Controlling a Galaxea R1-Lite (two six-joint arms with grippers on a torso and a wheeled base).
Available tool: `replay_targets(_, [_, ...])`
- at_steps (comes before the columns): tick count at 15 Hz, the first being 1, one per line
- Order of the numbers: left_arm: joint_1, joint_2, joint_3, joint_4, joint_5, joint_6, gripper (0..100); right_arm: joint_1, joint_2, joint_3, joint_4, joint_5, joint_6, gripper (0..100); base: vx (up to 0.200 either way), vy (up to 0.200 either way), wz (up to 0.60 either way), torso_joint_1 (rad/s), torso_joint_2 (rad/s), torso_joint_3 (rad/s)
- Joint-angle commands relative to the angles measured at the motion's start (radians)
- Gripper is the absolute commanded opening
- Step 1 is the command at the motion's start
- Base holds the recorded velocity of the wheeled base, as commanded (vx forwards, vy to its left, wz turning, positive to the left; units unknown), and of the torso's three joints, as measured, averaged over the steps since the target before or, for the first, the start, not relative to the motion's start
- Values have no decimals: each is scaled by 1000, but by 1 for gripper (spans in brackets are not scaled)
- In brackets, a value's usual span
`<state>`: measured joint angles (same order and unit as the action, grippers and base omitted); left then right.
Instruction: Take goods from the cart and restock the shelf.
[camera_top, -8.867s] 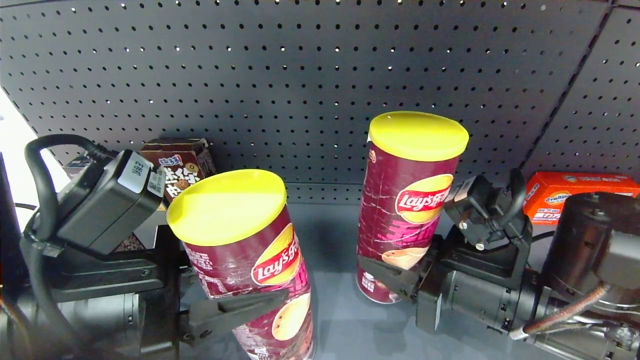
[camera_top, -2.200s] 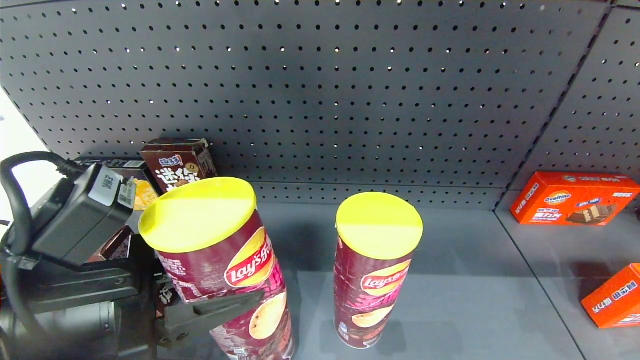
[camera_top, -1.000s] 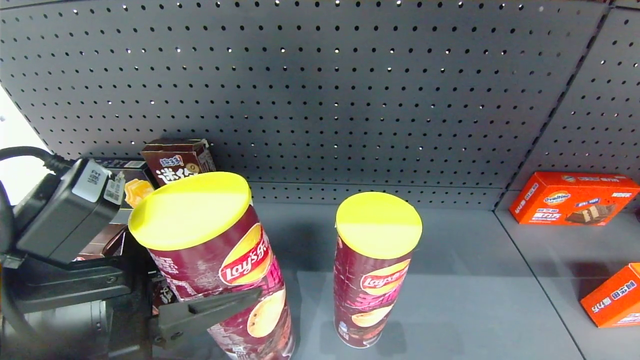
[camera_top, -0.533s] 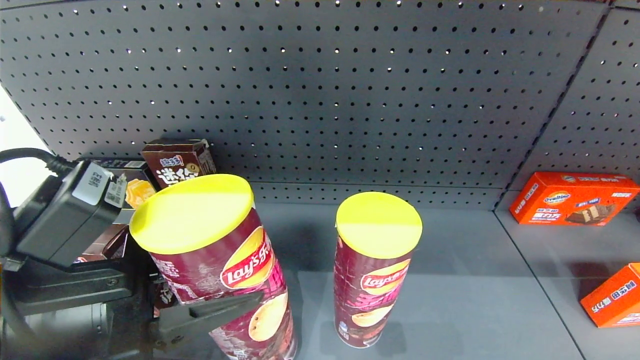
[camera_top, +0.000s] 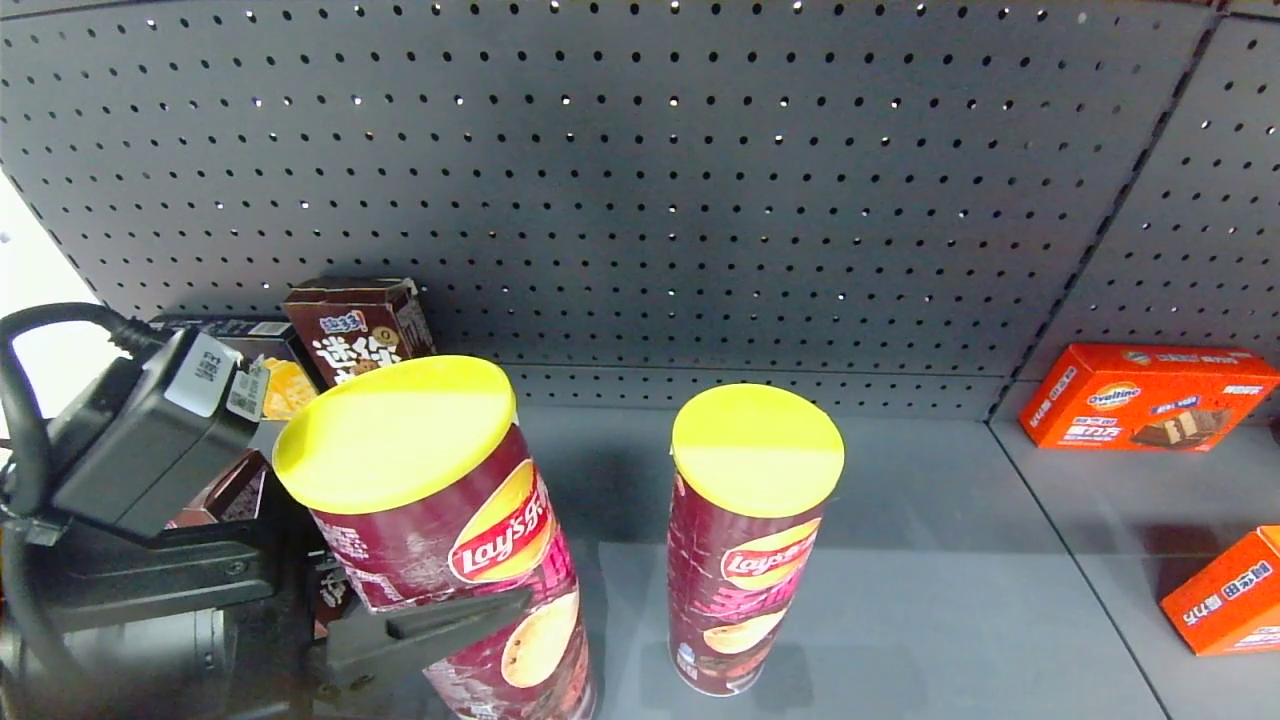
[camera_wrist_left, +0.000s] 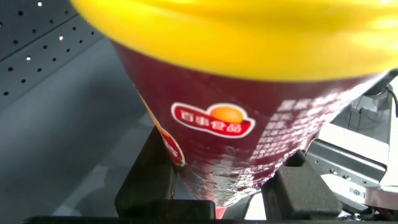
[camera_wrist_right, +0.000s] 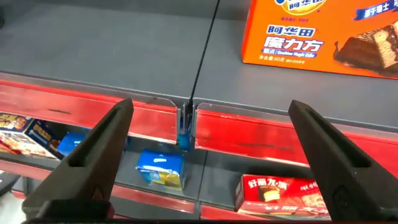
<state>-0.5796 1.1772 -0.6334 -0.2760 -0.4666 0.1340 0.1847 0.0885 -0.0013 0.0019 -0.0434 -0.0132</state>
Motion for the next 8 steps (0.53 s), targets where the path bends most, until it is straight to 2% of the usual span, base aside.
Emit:
replay_targets(1, [3, 2, -8, -2, 2, -1, 0, 1, 5, 0, 1, 0, -1, 100, 0, 0, 0, 0, 0, 0])
replay_targets(4, [9, 24, -26, 0, -4, -2, 0, -8, 13, -2, 4, 2, 1, 100, 0, 0, 0, 0, 0, 0])
replay_targets(5, [12, 32, -45, 1, -33, -2, 0, -134, 66, -2, 6, 2, 1, 100, 0, 0, 0, 0, 0, 0])
replay_targets(6, [14, 44, -55, 1, -41, -2, 0, -205, 63, -2, 4, 2, 1, 100, 0, 0, 0, 0, 0, 0])
replay_targets(8, [14, 74, -78, 0, -41, -1, 0, -188, -78, 0, 1, 4, 4, 100, 0, 0, 0, 0, 0, 0])
